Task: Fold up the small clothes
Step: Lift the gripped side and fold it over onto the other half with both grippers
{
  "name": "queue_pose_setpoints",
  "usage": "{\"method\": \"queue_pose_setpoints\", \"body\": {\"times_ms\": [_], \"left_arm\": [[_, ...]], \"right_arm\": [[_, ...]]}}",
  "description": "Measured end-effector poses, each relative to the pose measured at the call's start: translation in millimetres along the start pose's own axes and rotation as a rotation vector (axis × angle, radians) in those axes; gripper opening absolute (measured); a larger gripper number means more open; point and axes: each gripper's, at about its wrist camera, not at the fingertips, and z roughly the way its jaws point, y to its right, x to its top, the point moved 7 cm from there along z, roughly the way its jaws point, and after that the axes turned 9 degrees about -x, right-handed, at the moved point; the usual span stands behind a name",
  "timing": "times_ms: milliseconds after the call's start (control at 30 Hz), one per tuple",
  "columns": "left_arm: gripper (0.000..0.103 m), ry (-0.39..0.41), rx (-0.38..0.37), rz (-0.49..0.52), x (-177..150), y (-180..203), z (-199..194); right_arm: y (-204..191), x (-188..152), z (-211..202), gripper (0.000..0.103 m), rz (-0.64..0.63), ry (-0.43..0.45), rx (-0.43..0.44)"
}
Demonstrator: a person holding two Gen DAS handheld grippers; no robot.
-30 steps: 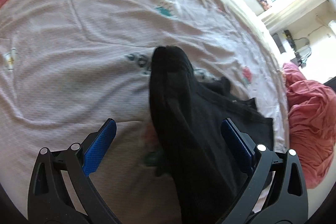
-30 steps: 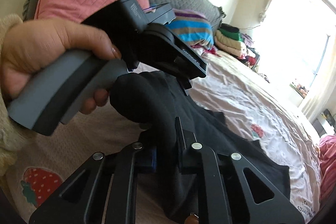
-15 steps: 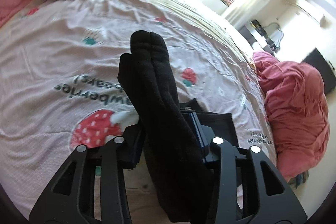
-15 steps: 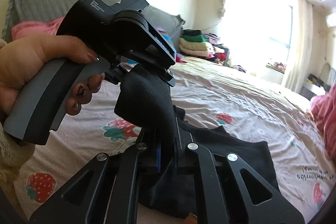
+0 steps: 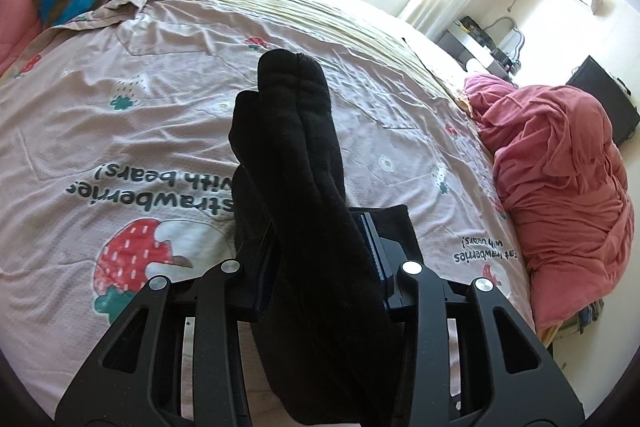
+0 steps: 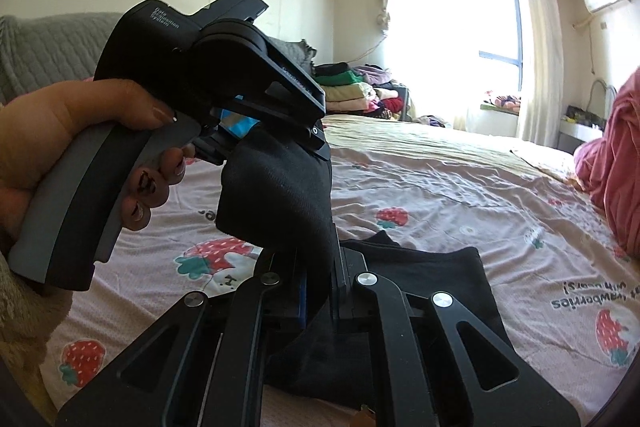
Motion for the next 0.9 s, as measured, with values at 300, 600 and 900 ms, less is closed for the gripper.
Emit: {"method": "queue_pose_setpoints", "body": {"times_ms": [300,600,900], "left_arm": [[0.03,-0.025,-0.001,0.033,-4,23,16],[0.03,-0.068,0.009,0.06,-12,40,39],[0.03,-0.109,0.022,0.084,-20,51,58]], "right_arm": [[25,-4,-4,0.006,0.072,-0.015,-0.017],[45,-16,-5,0.006,0.118,-0.042,-0.04],[60,-30,-3,0.006,0.158,-0.077,-0.052]]}}
